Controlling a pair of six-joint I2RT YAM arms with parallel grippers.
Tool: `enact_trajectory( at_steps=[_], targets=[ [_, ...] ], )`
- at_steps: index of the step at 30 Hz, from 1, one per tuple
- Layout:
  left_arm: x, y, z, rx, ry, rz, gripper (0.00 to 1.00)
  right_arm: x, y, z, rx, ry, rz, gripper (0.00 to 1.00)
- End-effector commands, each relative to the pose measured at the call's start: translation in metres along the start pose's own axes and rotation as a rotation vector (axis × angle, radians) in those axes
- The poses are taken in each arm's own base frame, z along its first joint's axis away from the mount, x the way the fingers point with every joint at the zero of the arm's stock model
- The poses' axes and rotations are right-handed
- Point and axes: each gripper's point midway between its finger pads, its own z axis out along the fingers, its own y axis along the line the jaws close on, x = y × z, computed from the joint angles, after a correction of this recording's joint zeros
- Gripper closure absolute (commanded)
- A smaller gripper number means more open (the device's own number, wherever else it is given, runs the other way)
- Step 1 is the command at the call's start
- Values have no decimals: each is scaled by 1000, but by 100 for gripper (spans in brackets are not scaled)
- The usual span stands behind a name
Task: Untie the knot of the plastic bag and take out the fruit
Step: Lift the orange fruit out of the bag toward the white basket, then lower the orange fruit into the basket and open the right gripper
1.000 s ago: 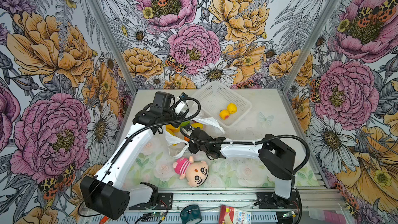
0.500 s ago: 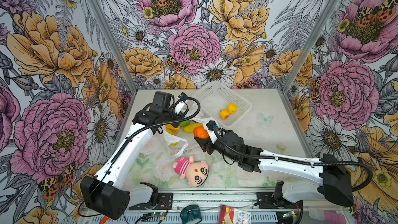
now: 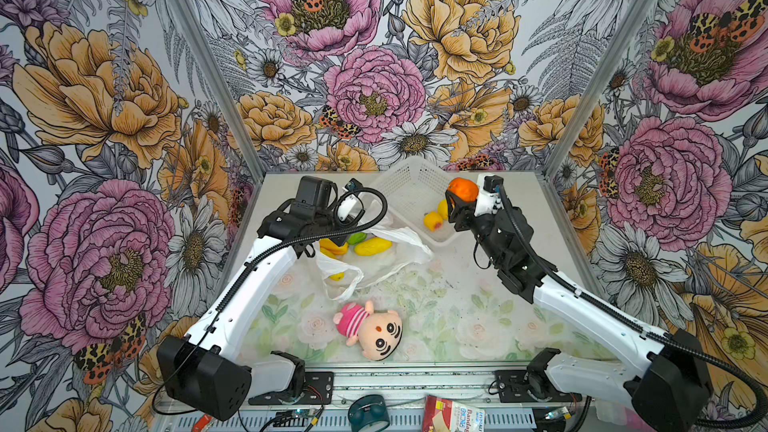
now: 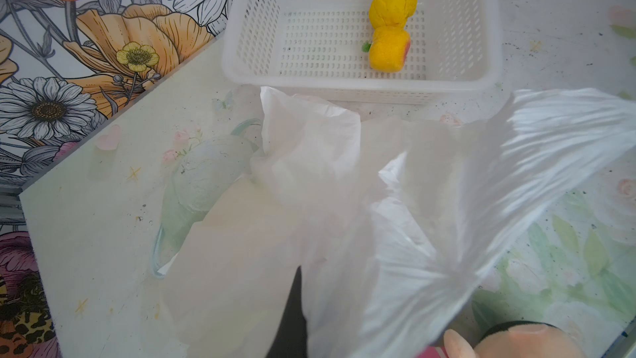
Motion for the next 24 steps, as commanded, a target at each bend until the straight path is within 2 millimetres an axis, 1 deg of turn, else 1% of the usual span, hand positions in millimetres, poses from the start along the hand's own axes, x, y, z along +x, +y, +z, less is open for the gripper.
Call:
enact_trajectory(
  at_steps=[1,2,3,5,7,8,10,12,18,24],
  targets=[
    [-6,2,0,-7,-20,-15,100,27,-21,32,21,205,72,69],
    [-7,2,-1,-4,-24,-15,100,41,-28,41,43,281,41,70],
    [-8,2,-1,-1,-27,-15,100,49,-32,47,55,330,8,70],
    [-8,2,-1,-2,-28,-19,100,71,-38,55,73,412,-65,70],
    [-7,2,-1,-2,-24,-18,100,82,-45,61,103,434,-85,66],
    [-6,3,-1,-6,-22,-16,100,85,-45,65,101,446,-85,65],
    [-4,4,0,-14,-16,-14,100,94,-39,73,72,490,-82,65],
    [-3,4,1,-16,-11,-15,100,106,-40,81,79,539,-78,66],
    [-3,5,3,-12,-9,-19,100,133,-61,96,180,628,-100,66],
    [-3,5,3,-15,-6,-18,100,153,-71,105,199,701,-85,66]
  ],
)
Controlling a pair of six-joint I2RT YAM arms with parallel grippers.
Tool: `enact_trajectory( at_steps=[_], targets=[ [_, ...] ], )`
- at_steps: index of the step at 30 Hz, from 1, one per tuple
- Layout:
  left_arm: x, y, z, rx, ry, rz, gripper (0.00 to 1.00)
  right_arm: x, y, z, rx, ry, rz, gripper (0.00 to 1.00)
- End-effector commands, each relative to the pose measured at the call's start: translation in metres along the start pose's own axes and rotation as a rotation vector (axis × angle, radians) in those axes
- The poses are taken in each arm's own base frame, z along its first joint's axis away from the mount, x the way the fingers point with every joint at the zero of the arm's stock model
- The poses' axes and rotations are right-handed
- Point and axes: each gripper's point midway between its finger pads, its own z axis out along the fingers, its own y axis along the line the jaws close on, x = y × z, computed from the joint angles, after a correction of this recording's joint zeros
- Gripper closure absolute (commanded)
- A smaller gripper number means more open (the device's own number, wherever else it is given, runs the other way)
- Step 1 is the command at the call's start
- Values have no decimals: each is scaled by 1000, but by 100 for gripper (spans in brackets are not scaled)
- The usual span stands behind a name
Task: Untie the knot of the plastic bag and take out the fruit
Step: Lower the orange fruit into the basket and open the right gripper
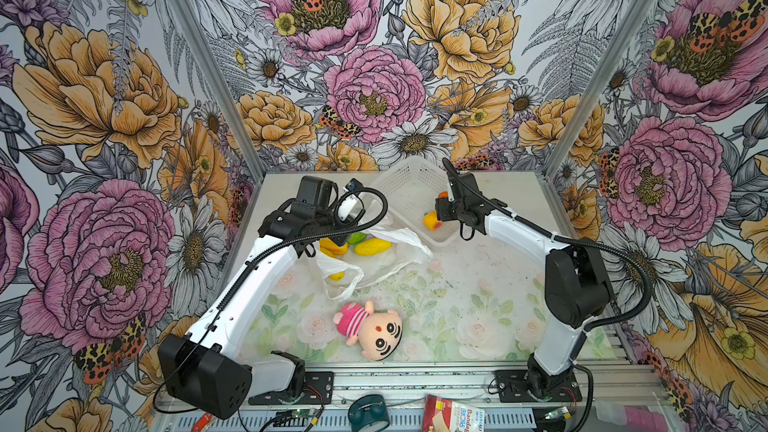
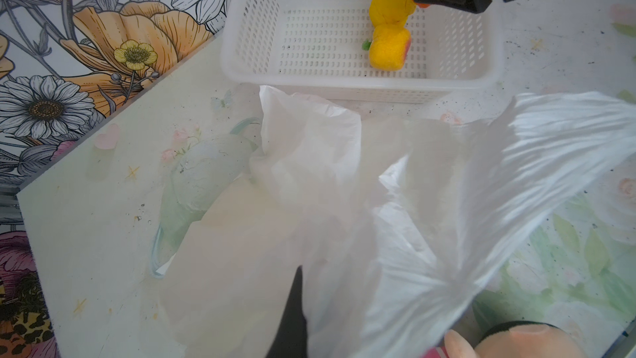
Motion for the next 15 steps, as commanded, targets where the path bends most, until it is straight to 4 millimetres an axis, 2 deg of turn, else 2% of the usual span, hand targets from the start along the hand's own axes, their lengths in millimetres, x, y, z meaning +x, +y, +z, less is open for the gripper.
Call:
enact_trajectory(
  at_steps=[1,15],
  targets=[
    [-4,5,1,-16,-13,-16,100,-3,-6,4,20,26,13,66],
    [-5,5,0,-18,-17,-17,100,15,-15,38,48,140,30,56]
  ],
)
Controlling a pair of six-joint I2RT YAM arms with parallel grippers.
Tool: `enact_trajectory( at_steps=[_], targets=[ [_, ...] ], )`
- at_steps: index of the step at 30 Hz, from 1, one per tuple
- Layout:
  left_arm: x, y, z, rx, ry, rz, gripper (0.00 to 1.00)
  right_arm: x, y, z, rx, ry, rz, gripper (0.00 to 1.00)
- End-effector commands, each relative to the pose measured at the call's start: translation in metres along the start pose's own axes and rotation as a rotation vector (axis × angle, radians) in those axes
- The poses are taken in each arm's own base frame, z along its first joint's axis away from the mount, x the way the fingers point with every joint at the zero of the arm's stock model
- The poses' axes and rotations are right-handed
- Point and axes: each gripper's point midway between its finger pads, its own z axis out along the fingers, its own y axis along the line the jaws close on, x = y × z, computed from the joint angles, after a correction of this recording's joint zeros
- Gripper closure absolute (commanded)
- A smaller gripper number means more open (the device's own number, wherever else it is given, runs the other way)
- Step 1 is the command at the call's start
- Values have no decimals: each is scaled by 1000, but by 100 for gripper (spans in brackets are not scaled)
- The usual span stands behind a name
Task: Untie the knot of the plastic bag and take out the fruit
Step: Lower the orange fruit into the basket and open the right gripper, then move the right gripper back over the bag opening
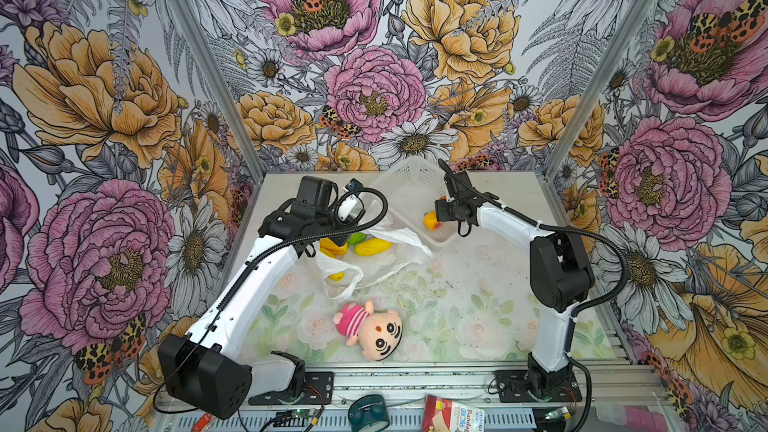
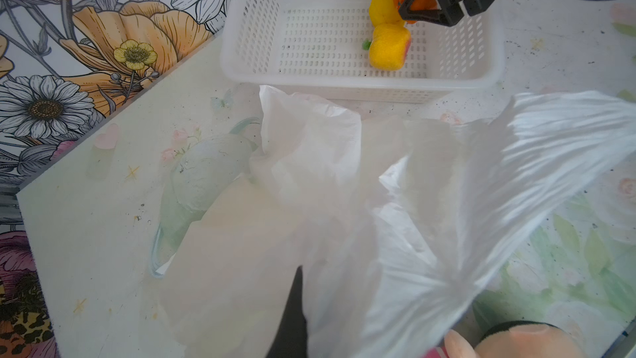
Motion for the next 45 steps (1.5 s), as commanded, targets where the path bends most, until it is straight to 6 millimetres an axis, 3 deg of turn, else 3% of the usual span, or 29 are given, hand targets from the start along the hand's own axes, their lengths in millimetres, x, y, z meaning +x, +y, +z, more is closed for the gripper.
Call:
enact_trajectory(
  at_steps=[1,3,10,18,23,29,33,39,45],
  targets=[
    [-4,5,0,-18,-15,-17,100,-2,-3,7,5,20,24,55],
    [-4,5,0,-19,-15,-17,100,-1,-6,10,8,28,29,52],
    [-5,6,0,-20,-17,-20,100,-2,-7,6,1,24,42,23],
    [-4,6,-1,-20,-17,-21,100,-6,-3,-9,-10,0,31,18],
    [-4,7,-1,-20,-18,-21,100,-12,3,-31,1,-59,9,18],
    [-5,7,-1,-21,-19,-24,100,-24,5,-83,-5,-211,8,18],
    [-4,7,-1,-20,-18,-24,100,-31,17,-137,-56,-369,-11,24],
    [-4,8,-1,-20,-19,-26,100,-23,72,-227,-280,-617,-138,36],
    [-5,7,-2,-17,-23,-25,100,20,146,-309,-526,-817,-403,46]
  ],
)
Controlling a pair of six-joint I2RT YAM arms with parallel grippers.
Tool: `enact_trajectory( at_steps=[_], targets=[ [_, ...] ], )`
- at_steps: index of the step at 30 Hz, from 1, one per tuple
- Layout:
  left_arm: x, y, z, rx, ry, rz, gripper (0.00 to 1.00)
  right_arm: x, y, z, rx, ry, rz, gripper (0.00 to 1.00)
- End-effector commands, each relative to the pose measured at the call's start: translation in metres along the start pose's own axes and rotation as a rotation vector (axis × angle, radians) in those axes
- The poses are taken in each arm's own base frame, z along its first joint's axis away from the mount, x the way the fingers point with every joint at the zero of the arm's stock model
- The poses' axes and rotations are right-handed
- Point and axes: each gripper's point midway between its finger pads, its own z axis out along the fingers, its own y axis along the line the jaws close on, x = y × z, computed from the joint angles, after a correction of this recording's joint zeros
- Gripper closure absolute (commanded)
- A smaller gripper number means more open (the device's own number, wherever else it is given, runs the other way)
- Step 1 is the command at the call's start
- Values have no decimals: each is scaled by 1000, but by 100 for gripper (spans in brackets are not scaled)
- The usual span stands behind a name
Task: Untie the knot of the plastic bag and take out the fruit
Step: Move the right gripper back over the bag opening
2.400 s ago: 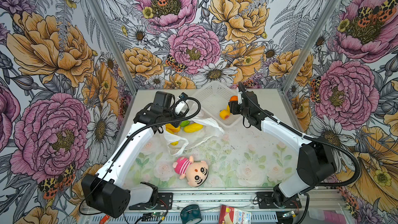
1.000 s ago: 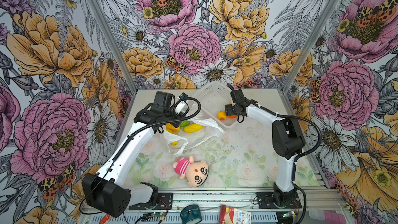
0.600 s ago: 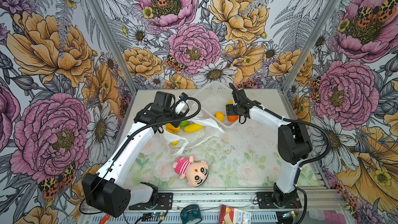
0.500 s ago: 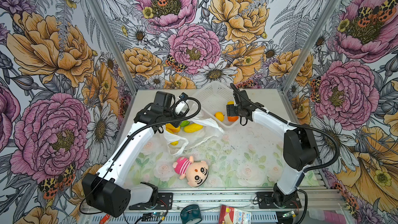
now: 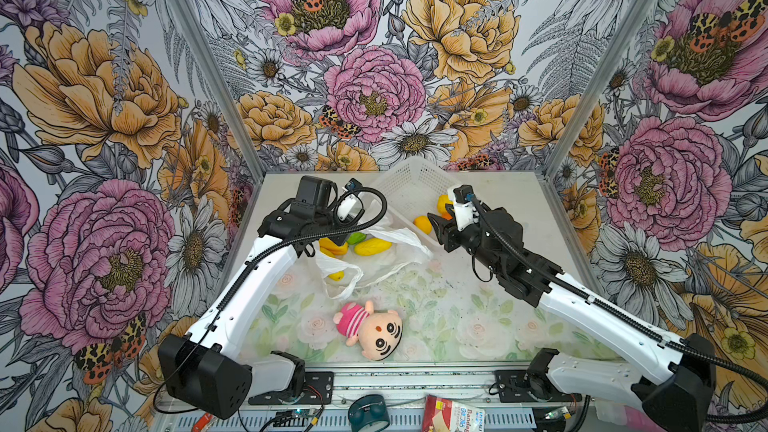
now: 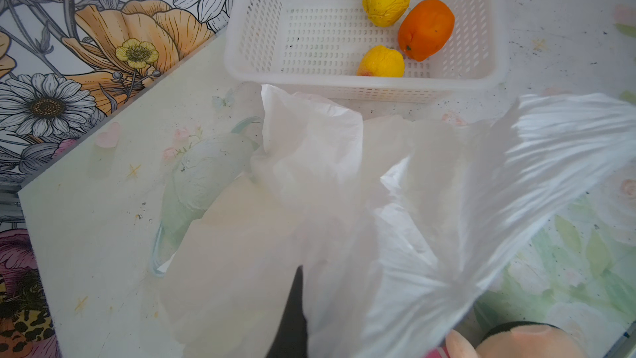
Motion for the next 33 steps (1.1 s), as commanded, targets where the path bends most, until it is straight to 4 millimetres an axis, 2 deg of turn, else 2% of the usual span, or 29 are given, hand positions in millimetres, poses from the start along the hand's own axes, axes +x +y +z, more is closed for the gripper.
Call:
enact_trajectory(
  at_steps=[1,4,6,9,11,13,25,31,33],
  targets=[
    [-6,5,-2,-12,-26,-21,100,-18,55,-21,-183,-132,-160,46],
    [-7,5,-2,-11,-26,-23,100,-10,100,-34,-301,-154,-287,48],
    [-7,5,-3,-12,-28,-23,100,-1,119,-33,-331,-142,-363,50],
    [-6,5,-3,-12,-27,-23,100,16,141,-21,-337,-92,-463,55],
    [-6,5,-3,-11,-27,-23,100,29,149,-9,-332,-51,-513,62],
    [-7,5,-3,-12,-30,-23,100,46,157,6,-340,-12,-553,63],
    [-7,3,-5,-7,-33,-21,100,117,156,85,-263,178,-657,71],
    [-8,3,-5,-6,-36,-21,100,146,134,120,-231,304,-642,71],
    [-8,4,-6,-8,-37,-22,100,156,123,132,-207,364,-636,74]
  ],
)
